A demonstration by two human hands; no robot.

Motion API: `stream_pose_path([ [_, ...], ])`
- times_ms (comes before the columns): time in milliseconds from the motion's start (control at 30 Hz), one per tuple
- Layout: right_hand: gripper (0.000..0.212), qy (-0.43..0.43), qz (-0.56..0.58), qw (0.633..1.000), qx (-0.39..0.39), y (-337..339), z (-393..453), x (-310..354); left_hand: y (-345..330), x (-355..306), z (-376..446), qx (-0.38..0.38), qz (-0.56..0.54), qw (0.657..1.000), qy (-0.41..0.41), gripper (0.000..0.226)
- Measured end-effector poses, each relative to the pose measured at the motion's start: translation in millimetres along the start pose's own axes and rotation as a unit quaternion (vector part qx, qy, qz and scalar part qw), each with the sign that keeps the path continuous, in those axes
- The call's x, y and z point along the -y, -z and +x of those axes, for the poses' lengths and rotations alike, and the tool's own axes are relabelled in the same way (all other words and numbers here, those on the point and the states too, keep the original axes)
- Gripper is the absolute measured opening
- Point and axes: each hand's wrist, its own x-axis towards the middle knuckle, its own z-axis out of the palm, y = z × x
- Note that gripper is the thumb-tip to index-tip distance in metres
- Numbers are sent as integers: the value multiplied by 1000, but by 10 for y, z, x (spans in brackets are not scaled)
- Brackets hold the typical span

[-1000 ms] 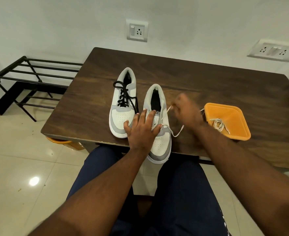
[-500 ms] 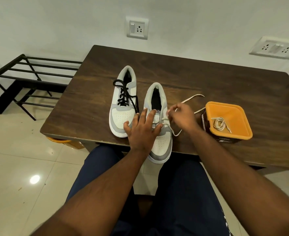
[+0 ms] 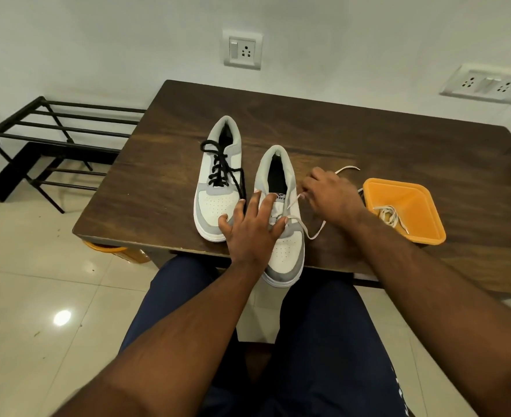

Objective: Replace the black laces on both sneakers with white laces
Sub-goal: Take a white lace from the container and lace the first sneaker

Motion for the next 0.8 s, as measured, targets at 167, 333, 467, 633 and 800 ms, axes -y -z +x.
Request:
stream_pose_path([
  [167,16,-43,43,998,7,-47,-36,100,10,10,1,11,3,1000,7,57],
  [333,19,-205,385,900,7,-210,-472,294,-35,43,-7,-17,4,1000,-2,61],
  [467,20,-206,380,899,70,-235,-726,396,-19,14,-16,-41,-21,999,5,61],
  [633,23,-211,677,688,154,35,-649,569,42,-7,-203,-97,-292,951,11,22],
  [800,37,-190,746,623,141,210,-431,558,230,-108,-335,53,-536,820,194,27],
])
